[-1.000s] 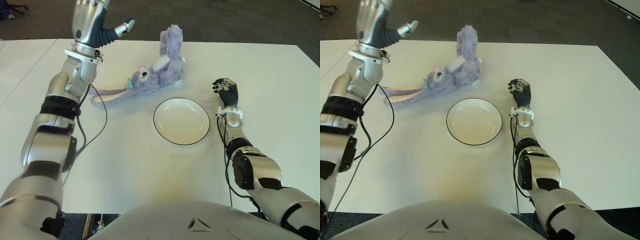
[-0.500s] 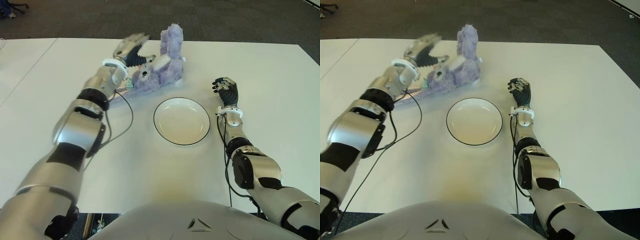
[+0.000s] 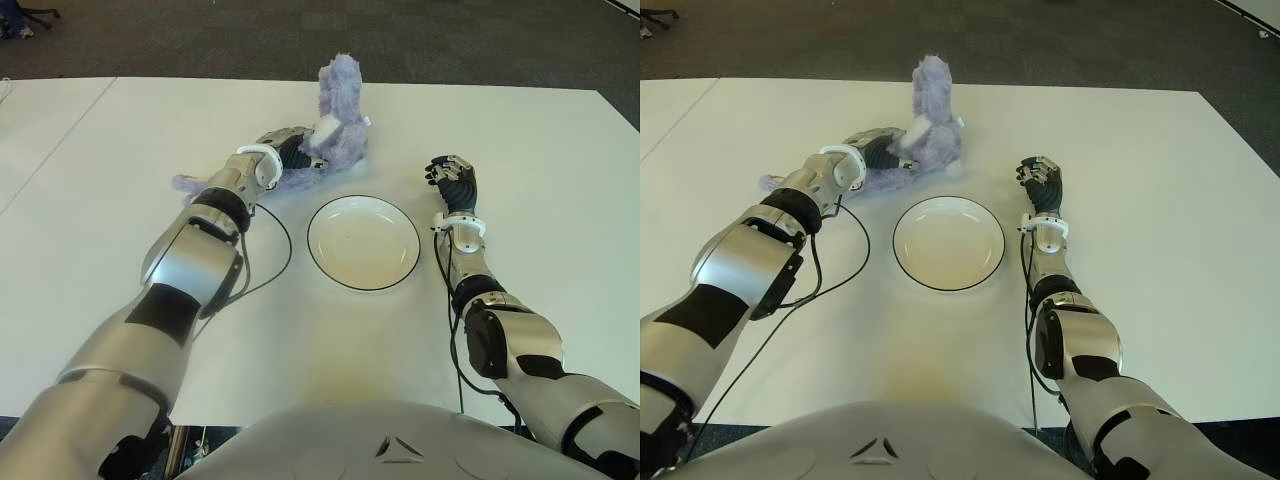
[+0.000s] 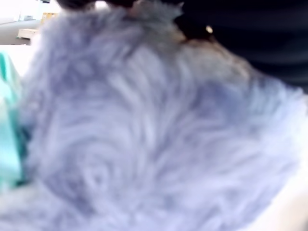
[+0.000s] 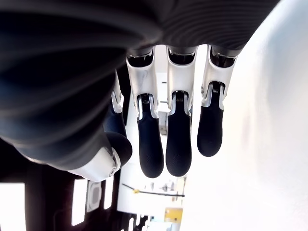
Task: Put the doll into the plate.
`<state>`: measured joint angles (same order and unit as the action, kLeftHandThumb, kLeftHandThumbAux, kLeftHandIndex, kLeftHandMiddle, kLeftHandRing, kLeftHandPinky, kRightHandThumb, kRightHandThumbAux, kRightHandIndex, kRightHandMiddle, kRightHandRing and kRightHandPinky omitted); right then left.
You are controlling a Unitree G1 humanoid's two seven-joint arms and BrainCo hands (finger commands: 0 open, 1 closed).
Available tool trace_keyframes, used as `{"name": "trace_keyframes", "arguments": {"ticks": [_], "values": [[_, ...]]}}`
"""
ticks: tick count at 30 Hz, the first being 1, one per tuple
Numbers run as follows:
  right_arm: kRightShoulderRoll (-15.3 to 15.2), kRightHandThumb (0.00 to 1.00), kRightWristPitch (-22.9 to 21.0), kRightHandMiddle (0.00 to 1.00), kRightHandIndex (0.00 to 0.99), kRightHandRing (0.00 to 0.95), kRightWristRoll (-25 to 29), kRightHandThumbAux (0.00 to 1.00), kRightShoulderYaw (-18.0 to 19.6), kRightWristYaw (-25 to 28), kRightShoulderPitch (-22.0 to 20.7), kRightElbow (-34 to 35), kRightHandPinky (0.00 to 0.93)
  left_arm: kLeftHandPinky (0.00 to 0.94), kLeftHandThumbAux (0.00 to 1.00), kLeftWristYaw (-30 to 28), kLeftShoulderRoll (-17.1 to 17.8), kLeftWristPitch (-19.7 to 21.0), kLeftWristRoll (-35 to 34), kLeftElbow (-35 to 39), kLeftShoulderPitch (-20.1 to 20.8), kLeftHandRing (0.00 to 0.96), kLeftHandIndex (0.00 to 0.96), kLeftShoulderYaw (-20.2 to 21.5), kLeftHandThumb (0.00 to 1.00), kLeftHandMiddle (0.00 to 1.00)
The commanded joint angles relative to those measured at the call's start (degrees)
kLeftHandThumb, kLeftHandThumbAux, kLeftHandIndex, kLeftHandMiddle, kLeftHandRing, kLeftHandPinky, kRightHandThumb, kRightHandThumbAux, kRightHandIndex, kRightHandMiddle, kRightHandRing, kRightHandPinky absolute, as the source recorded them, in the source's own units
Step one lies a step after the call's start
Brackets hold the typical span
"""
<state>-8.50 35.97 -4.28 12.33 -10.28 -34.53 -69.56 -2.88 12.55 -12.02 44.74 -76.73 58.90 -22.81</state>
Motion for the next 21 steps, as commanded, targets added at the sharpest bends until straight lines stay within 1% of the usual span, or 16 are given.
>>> {"name": "trace_keyframes", "arguments": {"ticks": [1,6,11,16,21], "values": [[4.2,0.683,-4.0,0.531,0.423,0.536,-0.6,0.73,-0.3,0.0,13.5,-8.0,0.535,0.0,0.306,-8.6,-1.1,4.4,-0.1,-3.9,-7.1,0.0,0.0,-1.9,0.132,0.0],[4.1,0.684,-4.2,0.539,0.423,0.543,-0.5,0.73,-0.2,-0.2,13.5,-8.0,0.519,0.0,0.301,-11.4,-1.4,4.7,-0.5,-3.9,-9.1,0.0,0.0,-2.5,0.085,0.0],[4.0,0.686,-3.8,0.577,0.424,0.589,-0.3,0.728,0.1,-0.4,13.7,-7.9,0.56,0.0,0.289,-13.0,-1.1,3.7,-1.0,-4.0,-12.1,0.0,0.0,-3.0,0.005,0.0],[4.0,0.688,-3.9,0.592,0.425,0.601,0.1,0.727,0.6,-0.7,13.7,-7.9,0.569,0.019,0.258,-16.4,-1.9,3.9,-2.3,-4.1,-13.7,0.0,0.0,-2.8,0.0,0.0],[3.9,0.688,-4.4,0.59,0.425,0.598,0.4,0.727,1.0,-1.3,13.5,-7.9,0.562,0.001,0.227,-17.9,-2.9,4.9,-3.5,-4.1,-14.5,0.0,0.0,-2.8,0.0,0.0]]}}
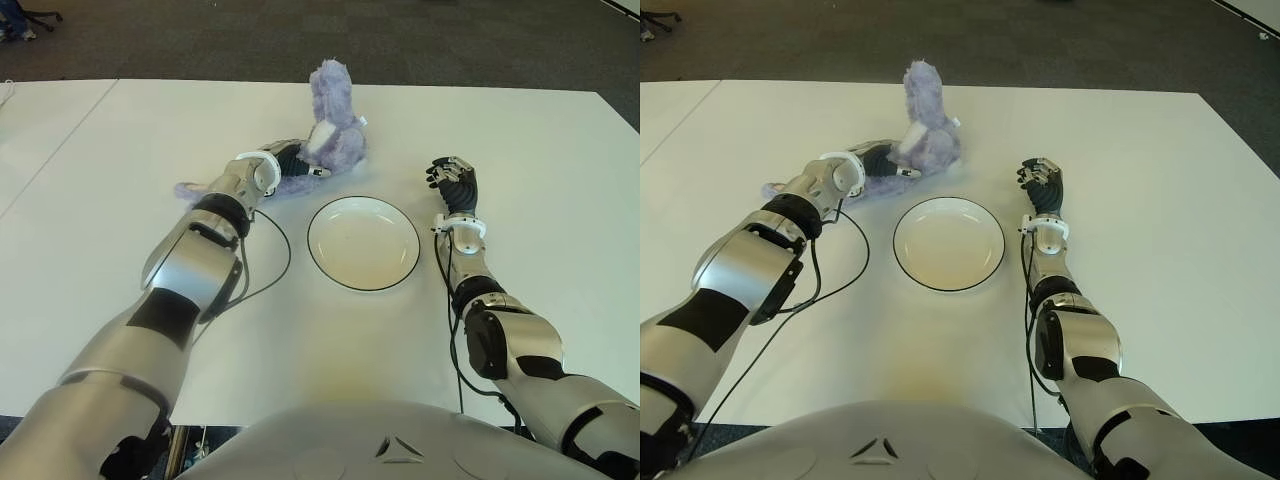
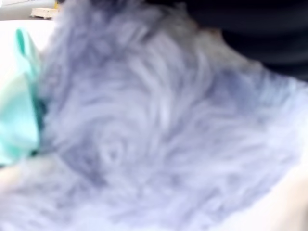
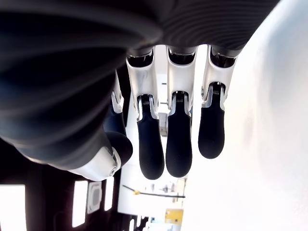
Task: Put the doll into the plate.
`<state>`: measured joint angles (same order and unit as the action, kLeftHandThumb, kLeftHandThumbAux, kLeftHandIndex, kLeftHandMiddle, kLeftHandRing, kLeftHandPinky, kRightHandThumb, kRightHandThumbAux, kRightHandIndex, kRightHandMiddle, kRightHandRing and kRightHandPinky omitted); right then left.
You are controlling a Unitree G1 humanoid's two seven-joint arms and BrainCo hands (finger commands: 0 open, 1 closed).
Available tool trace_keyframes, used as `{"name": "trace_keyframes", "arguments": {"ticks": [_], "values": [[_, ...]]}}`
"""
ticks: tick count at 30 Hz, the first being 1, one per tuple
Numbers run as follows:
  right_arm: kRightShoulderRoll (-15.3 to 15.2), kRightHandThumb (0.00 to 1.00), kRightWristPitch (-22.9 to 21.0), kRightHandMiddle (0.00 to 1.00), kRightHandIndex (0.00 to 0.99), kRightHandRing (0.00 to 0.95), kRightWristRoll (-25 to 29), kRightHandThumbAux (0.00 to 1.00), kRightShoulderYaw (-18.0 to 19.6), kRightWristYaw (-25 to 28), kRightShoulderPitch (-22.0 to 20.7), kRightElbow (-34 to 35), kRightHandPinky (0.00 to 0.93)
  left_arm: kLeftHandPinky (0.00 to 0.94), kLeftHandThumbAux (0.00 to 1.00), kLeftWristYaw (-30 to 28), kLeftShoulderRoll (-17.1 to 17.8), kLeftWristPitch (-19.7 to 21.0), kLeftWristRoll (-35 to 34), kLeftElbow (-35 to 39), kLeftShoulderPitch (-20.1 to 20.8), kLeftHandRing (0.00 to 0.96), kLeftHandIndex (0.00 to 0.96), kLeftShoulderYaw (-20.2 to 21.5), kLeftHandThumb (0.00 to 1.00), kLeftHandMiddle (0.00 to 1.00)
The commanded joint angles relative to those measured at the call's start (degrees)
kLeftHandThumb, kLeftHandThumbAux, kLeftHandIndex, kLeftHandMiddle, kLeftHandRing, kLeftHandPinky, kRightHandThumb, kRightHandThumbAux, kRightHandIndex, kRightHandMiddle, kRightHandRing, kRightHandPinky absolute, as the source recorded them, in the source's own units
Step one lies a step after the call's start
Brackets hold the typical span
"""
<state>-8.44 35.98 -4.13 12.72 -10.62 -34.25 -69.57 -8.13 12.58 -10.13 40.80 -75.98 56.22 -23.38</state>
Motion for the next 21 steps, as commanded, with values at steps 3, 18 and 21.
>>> {"name": "trace_keyframes", "arguments": {"ticks": [3,18,21], "values": [[3.9,0.689,-4.5,0.59,0.425,0.596,0.5,0.727,0.9,-1.2,13.0,-7.9,0.557,0.0,0.229,-10.6,-3.1,3.0,0.2,-4.8,-12.8,0.0,0.0,-2.6,0.0,0.0],[3.5,0.693,-4.5,0.608,0.427,0.608,0.7,0.725,2.2,-1.5,12.8,-7.9,0.581,0.355,0.646,15.5,-5.0,8.4,2.9,-4.6,-18.1,0.318,0.417,-6.0,0.719,0.304],[3.4,0.693,-4.2,0.604,0.427,0.603,0.8,0.726,2.5,-1.4,13.0,-7.8,0.582,0.469,0.669,18.6,-5.1,9.6,1.6,-4.7,-19.0,0.474,0.422,-5.1,0.787,0.419]]}}
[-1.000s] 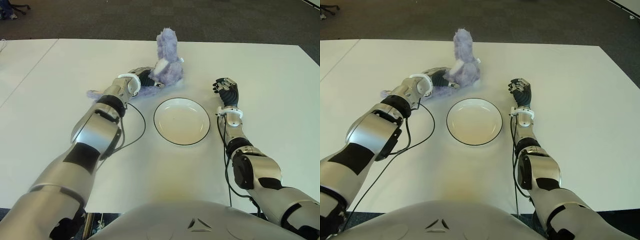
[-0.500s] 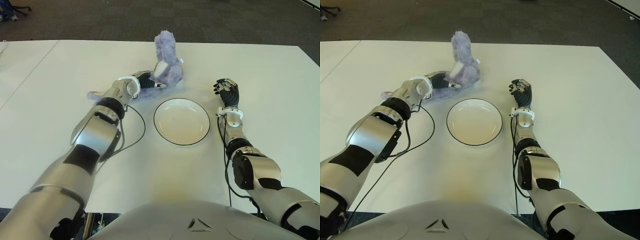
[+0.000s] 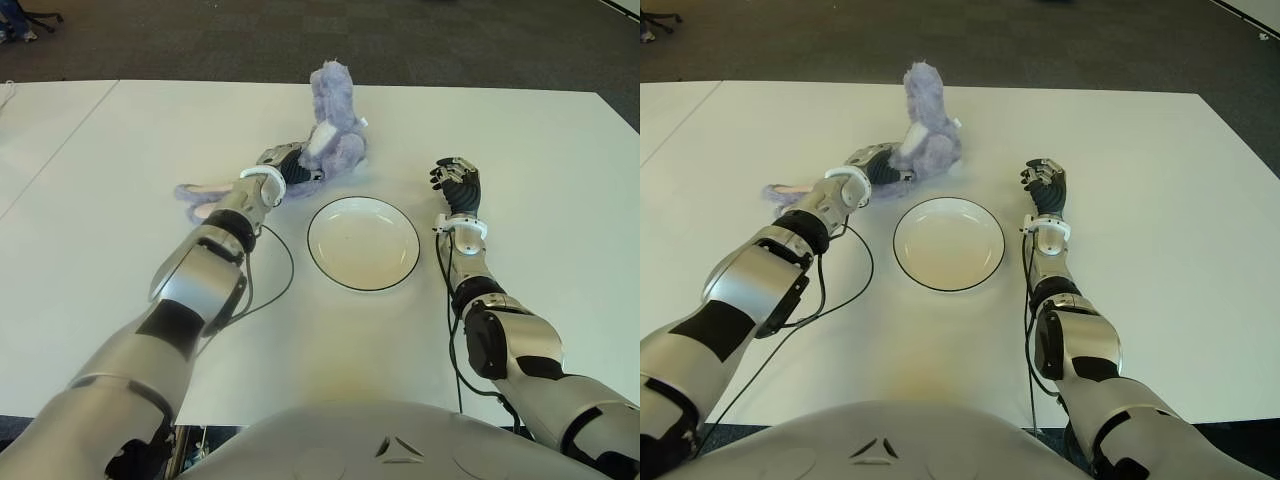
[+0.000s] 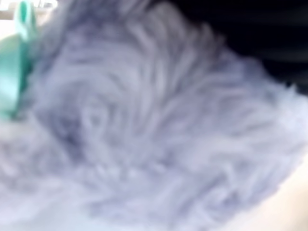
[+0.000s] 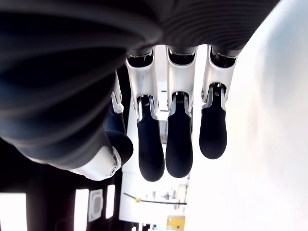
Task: Put the doll into the plate.
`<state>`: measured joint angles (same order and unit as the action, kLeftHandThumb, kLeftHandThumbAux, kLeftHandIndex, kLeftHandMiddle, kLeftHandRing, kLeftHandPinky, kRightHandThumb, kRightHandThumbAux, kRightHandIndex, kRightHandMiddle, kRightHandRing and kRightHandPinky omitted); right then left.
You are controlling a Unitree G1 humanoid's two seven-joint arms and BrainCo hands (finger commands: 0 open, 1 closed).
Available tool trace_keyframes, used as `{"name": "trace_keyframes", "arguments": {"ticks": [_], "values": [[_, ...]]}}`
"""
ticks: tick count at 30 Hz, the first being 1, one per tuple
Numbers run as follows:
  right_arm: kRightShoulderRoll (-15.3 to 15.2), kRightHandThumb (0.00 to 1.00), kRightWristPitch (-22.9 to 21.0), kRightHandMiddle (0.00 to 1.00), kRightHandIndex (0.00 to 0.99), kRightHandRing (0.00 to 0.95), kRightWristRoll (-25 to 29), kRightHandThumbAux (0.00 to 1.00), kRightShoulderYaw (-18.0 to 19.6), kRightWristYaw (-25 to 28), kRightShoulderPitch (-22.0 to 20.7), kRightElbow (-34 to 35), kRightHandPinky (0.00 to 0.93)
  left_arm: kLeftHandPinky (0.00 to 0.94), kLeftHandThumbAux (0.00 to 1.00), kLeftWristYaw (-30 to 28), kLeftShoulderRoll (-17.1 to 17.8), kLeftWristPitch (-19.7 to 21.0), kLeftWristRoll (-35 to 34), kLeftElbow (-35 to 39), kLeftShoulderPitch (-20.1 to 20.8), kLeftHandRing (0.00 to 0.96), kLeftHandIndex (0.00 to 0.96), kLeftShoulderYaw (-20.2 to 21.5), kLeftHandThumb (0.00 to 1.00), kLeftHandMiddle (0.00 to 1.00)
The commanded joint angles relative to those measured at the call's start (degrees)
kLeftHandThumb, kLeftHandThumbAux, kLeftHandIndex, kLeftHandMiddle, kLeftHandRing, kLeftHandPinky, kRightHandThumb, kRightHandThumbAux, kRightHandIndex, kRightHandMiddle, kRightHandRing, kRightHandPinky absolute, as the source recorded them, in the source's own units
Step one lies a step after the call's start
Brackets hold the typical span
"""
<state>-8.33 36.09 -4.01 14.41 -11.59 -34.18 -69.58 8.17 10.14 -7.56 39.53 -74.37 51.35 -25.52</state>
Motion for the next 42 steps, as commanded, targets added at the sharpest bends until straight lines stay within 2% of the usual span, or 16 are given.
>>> {"name": "trace_keyframes", "arguments": {"ticks": [1,3,4,6,8,17,26,30,33,38,42], "values": [[3.3,0.693,-4.3,0.601,0.426,0.599,0.7,0.726,0.9,-0.4,13.0,-7.8,0.58,0.544,0.664,4.0,-3.0,7.2,1.9,-6.3,-14.5,0.567,0.418,-2.0,0.833,0.469],[3.2,0.694,-4.1,0.598,0.427,0.598,0.9,0.725,1.2,-0.3,13.1,-7.8,0.582,0.558,0.661,6.5,-3.6,7.3,0.5,-6.2,-15.0,0.6,0.431,-0.8,0.85,0.475],[3.2,0.694,-4.1,0.598,0.427,0.599,0.9,0.725,1.2,-0.3,13.1,-7.8,0.585,0.555,0.649,7.5,-3.9,7.2,0.0,-6.1,-15.2,0.502,0.448,-0.4,0.927,0.474],[3.2,0.695,-4.0,0.599,0.427,0.6,0.9,0.725,1.3,-0.3,13.2,-7.7,0.586,0.564,0.645,8.7,-4.3,7.2,-0.4,-6.1,-15.4,0.466,0.46,0.0,0.951,0.483],[3.2,0.696,-3.9,0.595,0.427,0.595,0.9,0.725,1.4,-0.2,13.3,-7.7,0.583,0.599,0.644,9.6,-4.5,7.1,-0.7,-6.1,-15.6,0.46,0.455,0.3,0.956,0.498],[3.1,0.698,-3.3,0.604,0.427,0.607,0.6,0.725,1.3,-0.3,13.5,-7.6,0.599,0.624,0.644,11.4,-4.4,7.8,-0.5,-6.2,-14.2,0.455,0.457,0.3,0.959,0.516],[3.1,0.695,-3.3,0.585,0.426,0.589,1.1,0.725,1.7,0.1,13.6,-7.6,0.574,0.565,0.644,11.8,-2.2,7.8,0.4,-6.1,-11.0,0.453,0.463,-0.5,0.959,0.508],[3.3,0.696,-2.8,0.578,0.426,0.58,1.1,0.725,1.7,-0.2,13.6,-7.6,0.563,0.626,0.647,12.1,-1.3,7.6,0.4,-5.9,-8.5,0.466,0.44,-0.5,0.955,0.494],[3.3,0.696,-3.0,0.569,0.426,0.568,1.2,0.725,1.7,0.0,13.5,-7.6,0.559,0.676,0.654,12.3,-0.4,7.6,0.6,-5.5,-3.9,0.5,0.395,-0.7,0.948,0.479],[3.6,0.697,-3.0,0.574,0.426,0.575,1.4,0.724,1.7,-0.2,13.4,-7.6,0.575,0.711,0.654,13.2,0.0,7.3,0.4,-5.1,0.0,0.515,0.381,-0.9,0.947,0.489],[3.7,0.697,-3.3,0.59,0.427,0.589,1.0,0.724,1.3,-0.8,13.4,-7.6,0.581,0.764,0.653,16.5,0.6,5.4,1.2,-4.1,3.1,0.524,0.379,-1.8,0.947,0.498]]}}
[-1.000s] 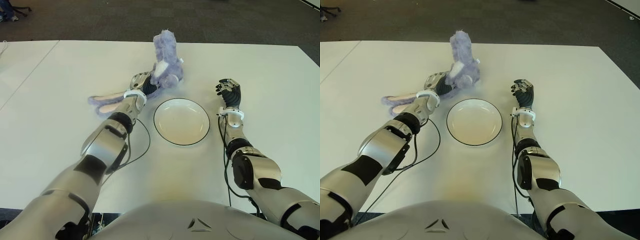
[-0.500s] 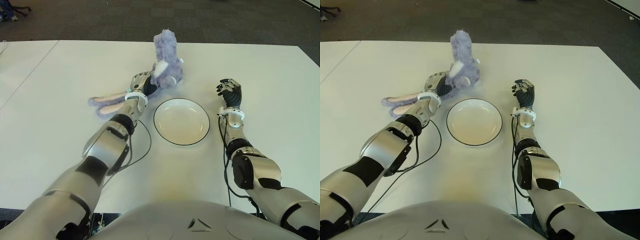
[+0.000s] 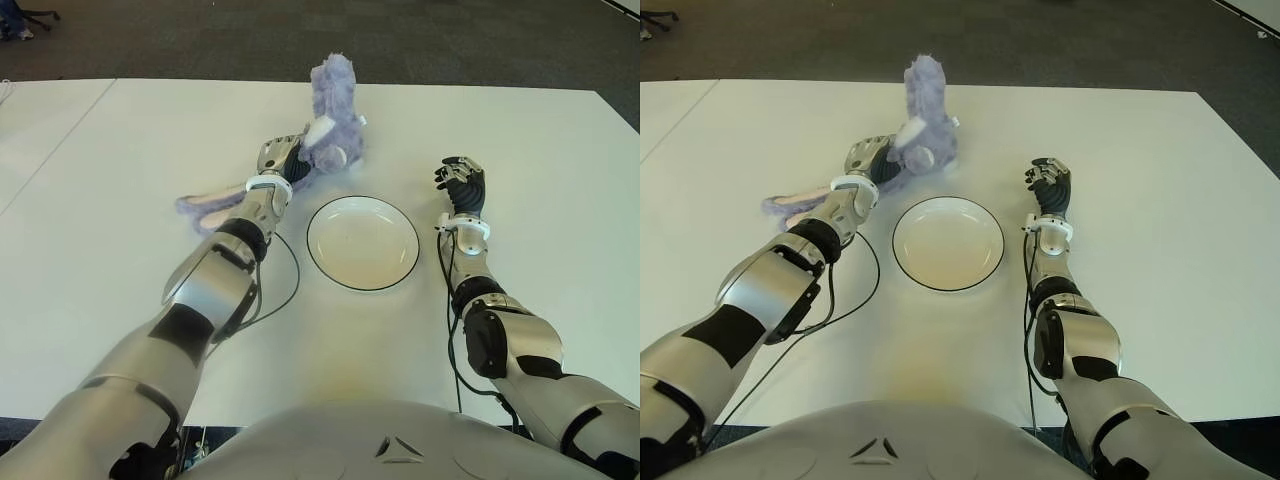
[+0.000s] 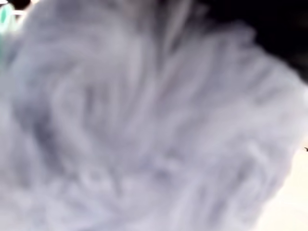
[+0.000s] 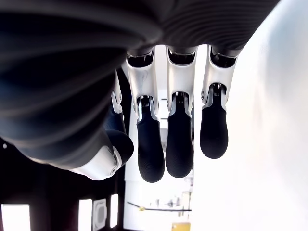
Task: Put the doll into the plate.
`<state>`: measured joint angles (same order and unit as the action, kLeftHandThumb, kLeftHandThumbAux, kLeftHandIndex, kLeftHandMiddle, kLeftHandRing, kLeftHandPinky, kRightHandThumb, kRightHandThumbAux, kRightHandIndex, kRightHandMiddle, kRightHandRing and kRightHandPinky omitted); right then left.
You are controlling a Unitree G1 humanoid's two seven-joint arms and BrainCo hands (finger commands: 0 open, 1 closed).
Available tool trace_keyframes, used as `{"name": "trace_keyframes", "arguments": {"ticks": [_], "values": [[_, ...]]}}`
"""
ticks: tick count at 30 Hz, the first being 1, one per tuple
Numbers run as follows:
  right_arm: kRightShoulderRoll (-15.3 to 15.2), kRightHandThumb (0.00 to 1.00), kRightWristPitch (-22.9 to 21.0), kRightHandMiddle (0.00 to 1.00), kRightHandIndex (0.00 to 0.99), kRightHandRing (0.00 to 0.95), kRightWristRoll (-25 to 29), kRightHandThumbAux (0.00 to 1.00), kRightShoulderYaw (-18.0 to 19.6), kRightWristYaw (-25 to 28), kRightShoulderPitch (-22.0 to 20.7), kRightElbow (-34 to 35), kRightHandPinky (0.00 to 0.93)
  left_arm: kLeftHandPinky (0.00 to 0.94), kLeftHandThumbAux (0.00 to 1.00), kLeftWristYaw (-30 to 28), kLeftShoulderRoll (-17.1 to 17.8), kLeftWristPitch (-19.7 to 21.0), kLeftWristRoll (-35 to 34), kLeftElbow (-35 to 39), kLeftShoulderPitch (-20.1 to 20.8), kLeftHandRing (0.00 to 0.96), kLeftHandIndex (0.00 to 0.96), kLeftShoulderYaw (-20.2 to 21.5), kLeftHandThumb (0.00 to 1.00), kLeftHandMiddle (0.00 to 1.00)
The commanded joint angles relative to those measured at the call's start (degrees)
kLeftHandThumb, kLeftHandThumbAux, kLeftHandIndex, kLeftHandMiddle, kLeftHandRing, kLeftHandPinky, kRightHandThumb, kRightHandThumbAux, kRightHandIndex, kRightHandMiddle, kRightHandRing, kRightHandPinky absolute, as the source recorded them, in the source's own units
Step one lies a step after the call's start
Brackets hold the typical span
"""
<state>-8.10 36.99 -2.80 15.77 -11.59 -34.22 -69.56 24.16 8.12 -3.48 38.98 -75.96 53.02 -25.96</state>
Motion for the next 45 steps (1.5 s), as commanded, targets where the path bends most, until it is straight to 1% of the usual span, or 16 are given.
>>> {"name": "trace_keyframes", "arguments": {"ticks": [1,3,4,6,10,17,20,23,25,27,29,31,33,38,41,45], "values": [[3.5,0.697,-4.2,0.591,0.427,0.59,-0.2,0.724,-0.1,-0.9,13.4,-7.6,0.582,0.765,0.653,0.9,2.7,0.9,1.9,-2.4,1.8,0.525,0.379,-1.6,0.947,0.499],[3.5,0.697,-4.4,0.592,0.427,0.591,-0.3,0.724,-0.2,-1.0,13.4,-7.7,0.583,0.767,0.653,1.7,3.3,-0.3,2.3,-1.9,2.5,0.526,0.379,-2.0,0.948,0.5],[3.6,0.697,-4.4,0.593,0.427,0.593,-0.4,0.725,-0.3,-1.0,13.4,-7.7,0.581,0.774,0.664,2.3,3.8,-1.2,2.8,-1.6,3.1,0.724,0.392,-2.4,0.877,0.526],[3.6,0.697,-4.5,0.597,0.427,0.598,-0.4,0.725,-0.3,-1.0,13.3,-7.7,0.586,0.771,0.667,3.0,4.4,-2.3,3.3,-1.2,3.7,0.787,0.396,-2.8,0.856,0.535],[3.9,0.697,-4.5,0.604,0.427,0.607,0.2,0.725,0.2,-0.3,13.3,-7.7,0.593,0.759,0.667,5.7,6.5,-4.3,5.2,0.2,5.7,0.801,0.397,-4.9,0.854,0.538],[3.9,0.696,-4.8,0.611,0.427,0.619,-0.2,0.725,-0.2,-0.9,13.2,-7.8,0.602,0.733,0.667,7.5,9.8,-6.6,8.0,4.4,8.7,0.789,0.397,-7.1,0.853,0.54],[3.8,0.695,-4.6,0.623,0.428,0.632,-0.9,0.725,-0.8,-1.4,13.2,-7.8,0.605,0.718,0.667,8.0,12.0,-7.7,9.9,8.8,9.0,0.777,0.398,-8.2,0.852,0.54],[3.8,0.694,-4.6,0.631,0.429,0.638,-1.1,0.726,-1.0,-1.6,13.2,-7.9,0.599,0.729,0.667,8.2,13.0,-8.2,10.7,11.1,8.3,0.774,0.398,-8.7,0.852,0.54],[3.9,0.694,-4.7,0.632,0.429,0.639,-1.2,0.726,-1.1,-1.7,13.2,-7.9,0.593,0.74,0.667,8.5,13.6,-8.2,11.3,13.1,7.6,0.776,0.398,-8.9,0.852,0.54],[3.8,0.693,-4.8,0.625,0.428,0.632,-1.2,0.726,-1.2,-1.5,13.2,-7.9,0.577,0.767,0.668,9.0,14.9,-8.0,12.2,18.0,5.4,0.782,0.397,-8.9,0.852,0.541],[3.8,0.693,-5.0,0.62,0.428,0.627,-1.3,0.726,-1.4,-1.4,13.2,-7.9,0.571,0.781,0.668,8.9,15.9,-8.1,12.7,21.4,4.0,0.787,0.397,-8.7,0.852,0.542],[3.9,0.692,-5.0,0.617,0.428,0.623,-1.2,0.726,-1.4,-1.1,13.1,-7.9,0.575,0.798,0.669,7.6,17.4,-9.0,12.8,26.0,2.7,0.796,0.396,-8.2,0.851,0.542],[3.9,0.692,-5.0,0.616,0.428,0.622,-1.1,0.726,-1.4,-0.9,13.1,-7.9,0.577,0.801,0.669,6.8,18.2,-9.2,12.9,28.8,1.7,0.799,0.396,-7.8,0.851,0.542],[4.0,0.692,-4.9,0.621,0.428,0.627,-0.9,0.726,-1.5,-0.7,13.1,-7.9,0.587,0.792,0.669,2.7,21.3,-8.2,12.7,42.6,-4.1,0.802,0.396,-6.0,0.851,0.542],[4.0,0.692,-4.8,0.626,0.428,0.632,-0.8,0.725,-1.5,-0.7,13.1,-7.9,0.586,0.786,0.668,0.7,22.7,-7.0,14.0,51.6,-8.1,0.8,0.396,-5.8,0.852,0.541],[4.0,0.692,-4.7,0.626,0.428,0.63,-1.0,0.725,-1.7,-0.8,13.0,-7.9,0.589,0.788,0.668,-0.6,23.5,-6.1,15.8,57.2,-10.7,0.795,0.396,-6.0,0.851,0.539]]}}
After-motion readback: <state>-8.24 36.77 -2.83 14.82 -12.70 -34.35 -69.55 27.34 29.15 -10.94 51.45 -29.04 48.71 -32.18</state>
